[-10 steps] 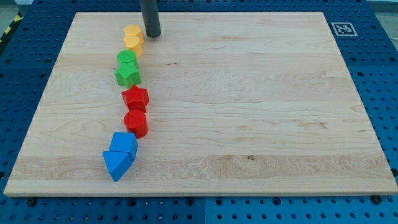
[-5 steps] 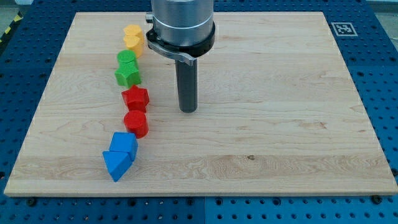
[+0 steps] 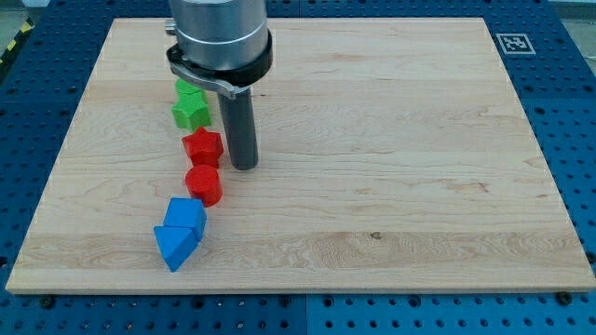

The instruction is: Move the red blocks slightly to the left to form a vertical line

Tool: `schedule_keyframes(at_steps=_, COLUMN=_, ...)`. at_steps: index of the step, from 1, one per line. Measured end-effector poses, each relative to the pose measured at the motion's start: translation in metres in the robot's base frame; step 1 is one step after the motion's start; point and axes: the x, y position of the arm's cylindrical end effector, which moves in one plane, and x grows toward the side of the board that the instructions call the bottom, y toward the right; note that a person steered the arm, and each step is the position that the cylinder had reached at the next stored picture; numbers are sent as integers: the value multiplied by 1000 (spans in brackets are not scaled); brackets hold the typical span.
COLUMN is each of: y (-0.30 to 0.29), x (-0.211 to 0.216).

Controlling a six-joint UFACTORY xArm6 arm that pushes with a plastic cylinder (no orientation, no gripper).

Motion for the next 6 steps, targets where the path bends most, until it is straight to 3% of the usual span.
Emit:
schedule_keyframes(at_steps=3, y=-29, x=-4)
schedule_keyframes(at_steps=4, y=-18, x=-4)
schedule_keyframes(at_steps=6, y=57, x=36)
